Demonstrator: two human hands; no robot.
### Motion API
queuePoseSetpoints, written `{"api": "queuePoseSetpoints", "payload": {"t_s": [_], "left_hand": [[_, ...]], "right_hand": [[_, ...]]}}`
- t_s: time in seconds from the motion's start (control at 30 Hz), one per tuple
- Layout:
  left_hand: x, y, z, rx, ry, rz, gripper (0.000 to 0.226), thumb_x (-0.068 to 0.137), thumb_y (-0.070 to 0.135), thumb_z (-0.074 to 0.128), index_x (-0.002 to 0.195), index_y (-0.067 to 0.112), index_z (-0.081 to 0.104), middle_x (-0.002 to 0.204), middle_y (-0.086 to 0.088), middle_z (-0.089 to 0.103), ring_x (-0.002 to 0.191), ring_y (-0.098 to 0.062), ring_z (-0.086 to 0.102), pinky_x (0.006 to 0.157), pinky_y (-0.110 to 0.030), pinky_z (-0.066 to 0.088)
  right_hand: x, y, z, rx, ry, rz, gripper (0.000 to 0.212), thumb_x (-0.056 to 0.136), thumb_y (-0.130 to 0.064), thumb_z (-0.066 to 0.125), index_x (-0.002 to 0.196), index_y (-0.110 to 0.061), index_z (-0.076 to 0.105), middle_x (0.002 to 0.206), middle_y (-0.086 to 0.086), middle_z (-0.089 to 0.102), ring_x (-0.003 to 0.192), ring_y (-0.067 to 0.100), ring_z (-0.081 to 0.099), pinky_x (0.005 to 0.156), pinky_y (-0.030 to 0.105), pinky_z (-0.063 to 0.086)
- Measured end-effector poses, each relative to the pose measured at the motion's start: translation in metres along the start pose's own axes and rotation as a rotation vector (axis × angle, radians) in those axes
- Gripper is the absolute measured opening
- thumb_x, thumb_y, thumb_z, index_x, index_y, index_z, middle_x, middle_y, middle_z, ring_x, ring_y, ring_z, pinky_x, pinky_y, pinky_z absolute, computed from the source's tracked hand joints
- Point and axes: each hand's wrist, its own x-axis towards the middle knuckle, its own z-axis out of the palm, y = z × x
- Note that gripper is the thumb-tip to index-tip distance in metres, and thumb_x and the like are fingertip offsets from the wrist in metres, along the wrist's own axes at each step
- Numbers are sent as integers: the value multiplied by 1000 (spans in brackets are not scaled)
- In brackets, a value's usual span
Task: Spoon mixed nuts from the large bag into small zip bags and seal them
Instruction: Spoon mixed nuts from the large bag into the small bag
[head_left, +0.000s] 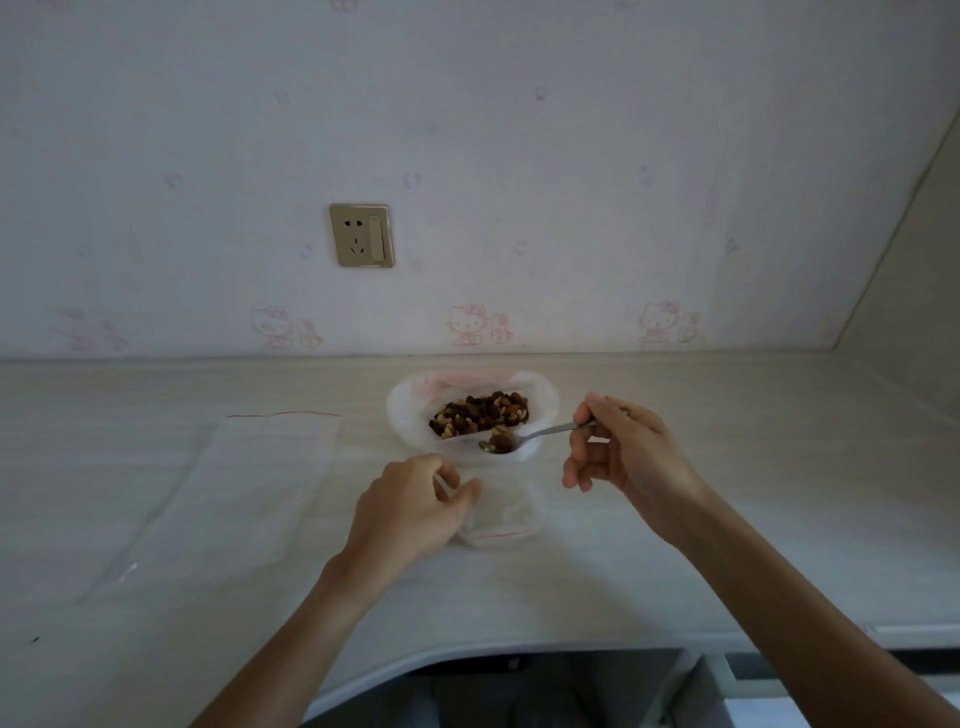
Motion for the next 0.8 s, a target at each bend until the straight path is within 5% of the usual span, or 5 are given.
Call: {"api": "queuePoseSetpoints", "payload": {"t_s": [0.23, 0.47, 0.57, 0.8], "left_hand": [[9, 5, -3, -155, -32, 22, 16, 95, 39, 70, 81, 33, 70, 65, 13, 68, 62, 1, 65, 56, -20, 41], [16, 5, -12, -231, -44, 72, 22, 96, 31, 72, 74, 32, 70, 56, 21, 67, 56, 2, 65, 52, -9, 41], [15, 3, -10, -237, -23, 74, 19, 95, 32, 72, 76, 31, 71, 55, 14, 67, 56, -3, 65, 56, -19, 45], [12, -5, -6, -256, 2, 62, 22, 96, 44, 70, 78, 31, 72, 58, 15, 67, 56, 2, 61, 50, -8, 39]], "right_hand": [[-29, -6, -8, -446, -160, -91, 37, 111, -23, 40, 87, -1, 59, 66, 15, 64, 58, 41, 69, 51, 37, 54], [-41, -20, -6, -976, -322, -359, 30, 109, -37, 40, 88, -32, 59, 72, -6, 66, 61, 15, 69, 59, 25, 55], [-35, -21, -4, -848, -296, -346, 30, 110, -27, 43, 86, -23, 61, 71, 1, 67, 58, 19, 68, 59, 36, 57], [-15, -2, -6, -192, -43, -118, 36, 110, -28, 47, 84, -7, 63, 65, 17, 58, 52, 35, 61, 53, 38, 52]]}}
